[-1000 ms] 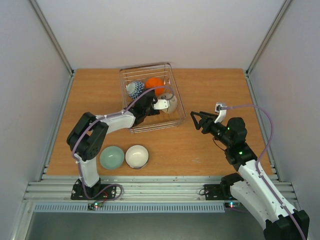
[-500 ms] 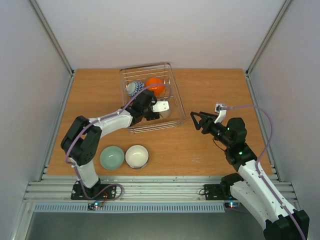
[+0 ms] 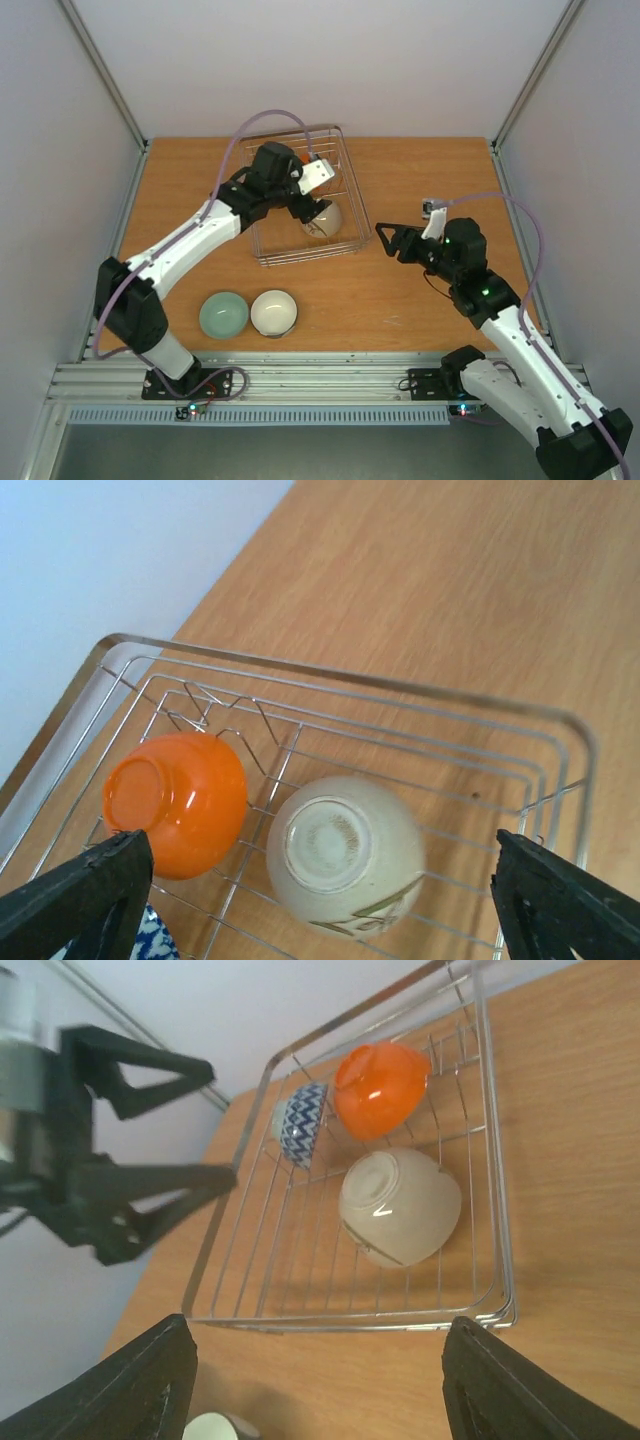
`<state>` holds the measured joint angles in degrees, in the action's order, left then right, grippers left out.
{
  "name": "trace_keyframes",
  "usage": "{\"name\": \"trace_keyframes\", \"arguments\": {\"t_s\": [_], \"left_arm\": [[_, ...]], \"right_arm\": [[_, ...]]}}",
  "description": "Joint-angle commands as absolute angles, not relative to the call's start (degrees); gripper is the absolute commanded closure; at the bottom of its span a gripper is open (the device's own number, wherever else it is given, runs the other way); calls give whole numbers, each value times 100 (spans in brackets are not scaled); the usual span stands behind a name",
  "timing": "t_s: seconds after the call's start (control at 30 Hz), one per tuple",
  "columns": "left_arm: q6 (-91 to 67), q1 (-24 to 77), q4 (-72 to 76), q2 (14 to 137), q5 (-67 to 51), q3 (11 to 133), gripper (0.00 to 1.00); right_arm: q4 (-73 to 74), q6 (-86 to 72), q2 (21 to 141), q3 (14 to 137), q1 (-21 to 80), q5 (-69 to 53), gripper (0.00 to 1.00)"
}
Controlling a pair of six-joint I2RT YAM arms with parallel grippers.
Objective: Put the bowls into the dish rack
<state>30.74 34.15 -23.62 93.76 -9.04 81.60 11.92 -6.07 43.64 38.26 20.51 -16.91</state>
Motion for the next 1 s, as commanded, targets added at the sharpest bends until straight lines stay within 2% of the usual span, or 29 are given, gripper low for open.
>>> {"name": "trace_keyframes", "arguments": {"t_s": [0.0,0.13,0.33,0.5,0.7,0.97], "left_arm": [[1653,3397,-2647,8878,-1265,8201,9],[1052,3391,-2819,8519,-1209,8045,12],[726,3345,-2927,8013,-925,7791,13],[654,3191,-2918,7745,-866,7646,14],[571,3137,-3031,7855,-1037,7645,14],[580,3129,-2971,8000,-1036,7572,14]], "right_arm": [[2616,-347,4687,4412,2826,-805,33],[3248,-262,5280,4867,4079,-51,35],[2986,-477,6307,4761,5392,81,38],[2009,-856,7014,4382,5636,-423,45],[1398,-918,8046,4670,5913,-685,46],[1107,-952,8820,5005,6036,-846,46]]}}
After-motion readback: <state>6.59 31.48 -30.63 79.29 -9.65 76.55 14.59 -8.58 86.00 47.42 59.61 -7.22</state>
